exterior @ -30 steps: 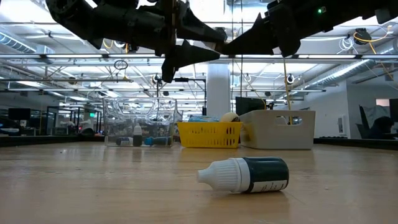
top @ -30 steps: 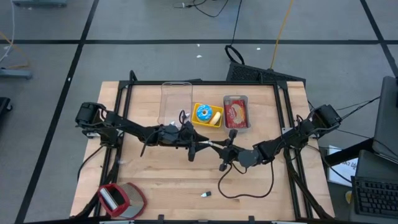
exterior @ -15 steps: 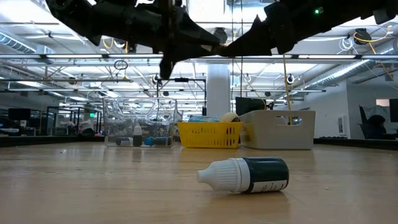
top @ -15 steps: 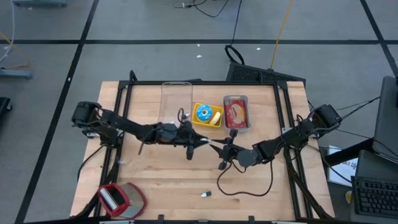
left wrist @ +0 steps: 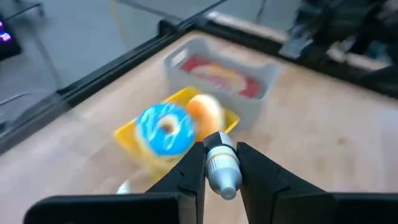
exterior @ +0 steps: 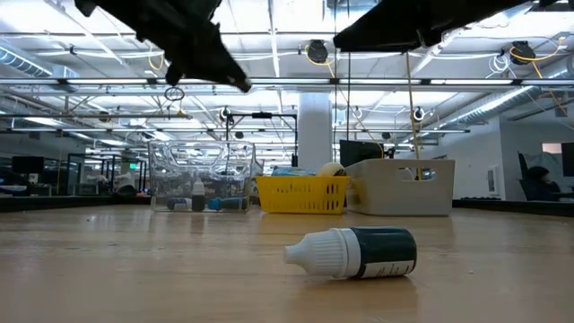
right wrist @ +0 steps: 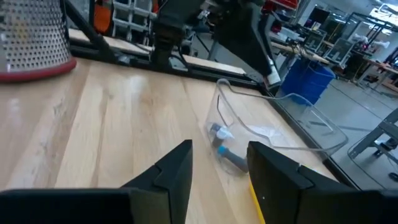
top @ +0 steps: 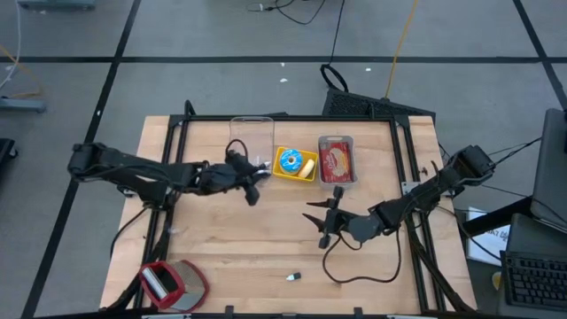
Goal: Pick & Place Food Item
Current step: Put the brown food coloring bottle into the transparent bin, then put the green food coloring bottle into the transparent bin, then return to Home Position
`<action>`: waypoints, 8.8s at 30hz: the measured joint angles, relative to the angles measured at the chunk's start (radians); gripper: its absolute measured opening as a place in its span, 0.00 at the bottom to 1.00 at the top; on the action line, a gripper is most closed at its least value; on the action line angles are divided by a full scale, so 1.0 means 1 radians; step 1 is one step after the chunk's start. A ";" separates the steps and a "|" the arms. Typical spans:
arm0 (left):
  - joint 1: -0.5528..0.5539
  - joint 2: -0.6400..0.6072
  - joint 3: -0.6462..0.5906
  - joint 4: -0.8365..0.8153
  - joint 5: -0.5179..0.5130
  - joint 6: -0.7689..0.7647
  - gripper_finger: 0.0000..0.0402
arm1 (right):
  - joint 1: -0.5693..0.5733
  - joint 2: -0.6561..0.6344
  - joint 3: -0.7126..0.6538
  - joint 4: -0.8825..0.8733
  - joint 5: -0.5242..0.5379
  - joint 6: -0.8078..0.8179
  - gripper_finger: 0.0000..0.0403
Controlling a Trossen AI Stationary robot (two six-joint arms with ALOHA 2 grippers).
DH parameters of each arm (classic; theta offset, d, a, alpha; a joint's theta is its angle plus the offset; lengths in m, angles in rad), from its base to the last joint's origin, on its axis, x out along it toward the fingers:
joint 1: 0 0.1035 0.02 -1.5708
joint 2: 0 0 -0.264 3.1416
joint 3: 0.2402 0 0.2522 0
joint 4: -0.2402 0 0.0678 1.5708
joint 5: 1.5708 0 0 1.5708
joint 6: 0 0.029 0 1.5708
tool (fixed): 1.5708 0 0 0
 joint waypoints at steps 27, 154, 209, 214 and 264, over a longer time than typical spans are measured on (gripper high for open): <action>0.291 -0.006 -0.311 0.187 0.146 -0.220 0.32 | -0.002 -0.003 -0.001 -0.040 -0.002 0.006 0.35; -0.052 0.222 -0.217 0.814 0.320 -0.012 0.50 | -0.172 0.158 0.139 0.017 -0.079 -0.364 0.12; 0.292 0.031 -0.134 -0.132 0.042 -0.164 0.16 | -0.006 -0.177 -0.104 -0.029 -0.025 0.092 0.29; 0.332 0.105 -0.134 -0.128 0.101 -0.187 0.16 | -0.006 -0.215 -0.215 0.156 -0.025 0.076 0.29; 0.163 -1.049 -0.559 -0.288 0.485 0.172 0.52 | 0.076 -0.653 -0.363 -0.180 -0.146 0.098 0.29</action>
